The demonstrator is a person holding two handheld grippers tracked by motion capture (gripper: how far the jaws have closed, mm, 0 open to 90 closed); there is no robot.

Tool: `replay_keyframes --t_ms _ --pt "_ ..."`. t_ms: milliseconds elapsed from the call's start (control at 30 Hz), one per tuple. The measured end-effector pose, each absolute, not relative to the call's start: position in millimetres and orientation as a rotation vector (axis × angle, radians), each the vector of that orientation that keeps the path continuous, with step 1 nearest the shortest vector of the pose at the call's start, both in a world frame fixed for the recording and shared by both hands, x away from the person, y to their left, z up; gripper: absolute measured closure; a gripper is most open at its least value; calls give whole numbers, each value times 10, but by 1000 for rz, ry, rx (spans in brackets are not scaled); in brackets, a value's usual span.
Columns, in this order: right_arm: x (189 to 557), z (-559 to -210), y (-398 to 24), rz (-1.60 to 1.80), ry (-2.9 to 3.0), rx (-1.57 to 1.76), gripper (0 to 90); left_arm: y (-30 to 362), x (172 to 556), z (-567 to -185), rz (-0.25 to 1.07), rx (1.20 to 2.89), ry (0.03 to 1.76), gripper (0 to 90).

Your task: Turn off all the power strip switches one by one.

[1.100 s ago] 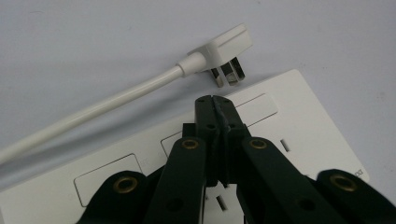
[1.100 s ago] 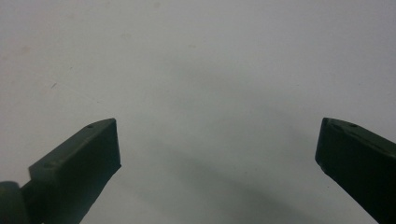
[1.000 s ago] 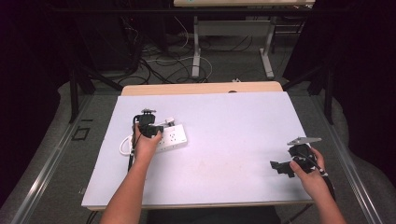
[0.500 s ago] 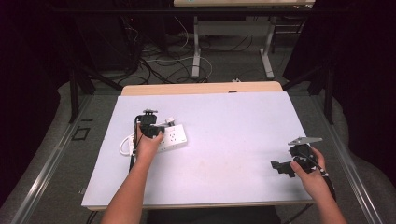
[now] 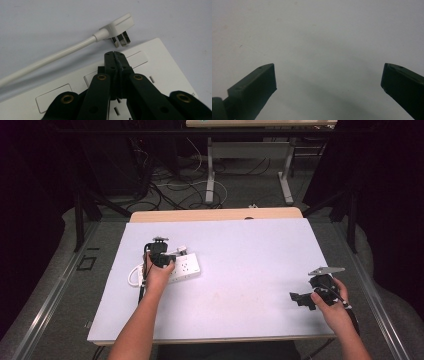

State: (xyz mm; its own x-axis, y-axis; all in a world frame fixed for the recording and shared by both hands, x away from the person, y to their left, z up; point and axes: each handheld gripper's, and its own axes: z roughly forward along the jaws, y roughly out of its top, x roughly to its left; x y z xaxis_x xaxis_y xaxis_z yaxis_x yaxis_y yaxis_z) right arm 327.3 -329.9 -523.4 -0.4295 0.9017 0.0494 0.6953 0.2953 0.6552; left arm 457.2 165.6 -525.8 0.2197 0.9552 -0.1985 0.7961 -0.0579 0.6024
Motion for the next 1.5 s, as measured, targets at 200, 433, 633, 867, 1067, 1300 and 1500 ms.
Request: replay_keyframes --t_ms 200,433,633,867,1067,1300,1500 --pt "3272 -5232 -3299 879 2240 1447 0 1641 4572 -5215 316 1901 1605 900" --pt "3273 -5231 -3303 879 2243 1444 0 1567 4584 -5198 344 1892 1588 900" --pt "3273 -5230 -3302 883 2241 1447 0 1497 4593 -5158 345 1894 1564 900" --pt "3272 -5230 -3300 883 2242 1446 0 1408 4607 -5139 344 1905 1543 900" --pt "3274 -5232 -3303 882 2244 1445 0 1333 4618 -5133 345 1911 1535 900" --pt "3273 -5234 -3297 883 2243 1446 0 1277 4638 -5146 337 1919 1527 900" --pt "3275 -5235 -3297 882 2243 1443 0 1221 4654 -5166 332 1931 1519 900"
